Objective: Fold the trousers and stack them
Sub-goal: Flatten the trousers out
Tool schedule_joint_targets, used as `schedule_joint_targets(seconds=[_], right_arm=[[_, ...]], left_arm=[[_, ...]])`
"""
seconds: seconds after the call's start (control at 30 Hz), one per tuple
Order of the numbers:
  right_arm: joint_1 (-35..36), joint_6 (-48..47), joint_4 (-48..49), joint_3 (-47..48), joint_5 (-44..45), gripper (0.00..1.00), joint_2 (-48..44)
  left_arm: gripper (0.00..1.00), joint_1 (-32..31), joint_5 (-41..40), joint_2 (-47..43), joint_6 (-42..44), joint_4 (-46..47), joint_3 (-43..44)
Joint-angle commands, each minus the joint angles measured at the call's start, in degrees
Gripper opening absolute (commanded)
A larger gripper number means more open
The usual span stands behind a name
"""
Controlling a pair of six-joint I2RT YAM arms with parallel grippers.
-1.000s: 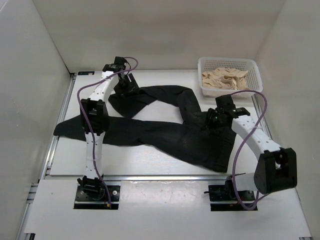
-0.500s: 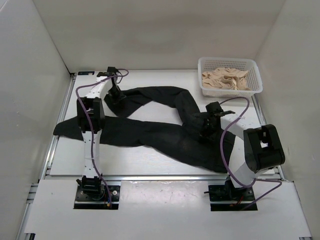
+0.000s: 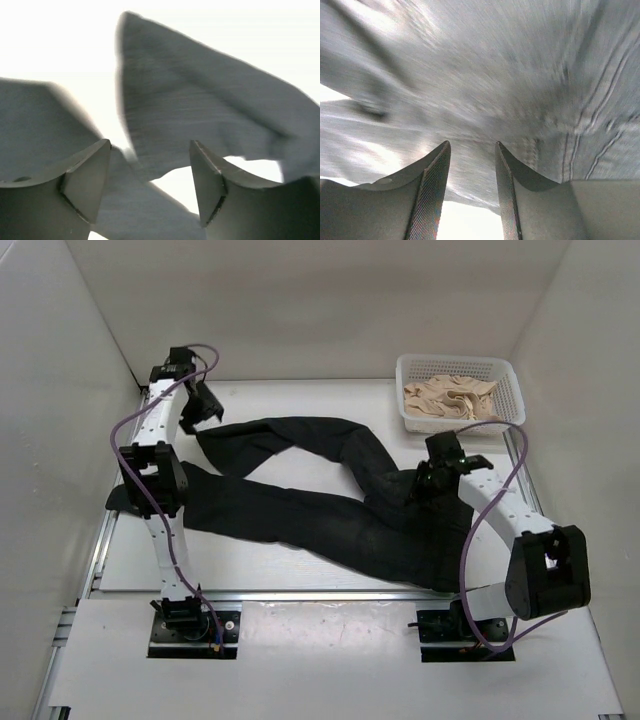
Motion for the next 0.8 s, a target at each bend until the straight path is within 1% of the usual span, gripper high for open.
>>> schedule_joint_targets(seconds=[0.0, 0.03, 0.07, 0.17, 0.2, 0.27, 0.4, 0.47, 0.5, 0.67, 0.73, 0.77], right_arm=[[-0.17, -4.46, -3.67, 8.62, 3.86, 0.47, -1.13], [-0.17, -5.00, -3.68, 9.76, 4.55, 0.48, -1.13], [-0.17, -5.00, -3.68, 11.51, 4.56, 0.51, -0.61], [-0.17, -6.23, -4.82, 13.46, 4.56, 0.51, 0.71], [-0.17, -6.23, -4.82, 14.16, 3.95, 0.51, 0.72], [-0.17, -6.23, -4.82, 14.17, 3.16, 0.51, 0.72], [-0.17, -6.23, -4.82, 13.64, 2.63, 0.51, 0.72], [-0.17, -6.23, -4.82, 13.64, 2.63, 0.51, 1.24], [-0.17, -6.76, -4.82, 13.64, 2.63, 0.51, 1.25], [-0.17, -7.29, -4.82, 13.64, 2.10, 0.52, 1.86], [-0.17, -7.81, -4.82, 14.25, 2.10, 0.52, 2.39], [-0.17, -7.82, -4.82, 14.25, 2.10, 0.52, 2.39]], left_arm=[[0.77, -2.48, 2.02, -1.12, -0.38, 1.39, 7.67], [0.77, -2.48, 3.51, 0.99, -1.95, 0.52, 12.48], [0.77, -2.48, 4.31, 5.36, -2.66, -1.14, 15.13], [0.76, -2.48, 4.84, 11.44, -6.34, -1.77, 21.82], [0.76, -2.48, 4.84, 12.25, -7.23, -1.77, 22.71], [0.75, -2.48, 4.32, 12.96, -9.51, -1.25, 23.77], [0.73, -3.09, 2.56, 14.98, -11.37, -0.63, 25.97], [0.77, -3.71, 1.77, 15.68, -12.94, -0.63, 25.97], [0.81, -3.71, 1.77, 16.47, -12.95, -0.63, 25.97], [0.81, -4.23, 0.27, 18.67, -14.44, -0.63, 25.28], [0.79, -4.23, -0.43, 20.08, -14.97, -0.11, 25.27], [0.75, -4.23, -0.43, 20.60, -14.97, -0.10, 25.27]])
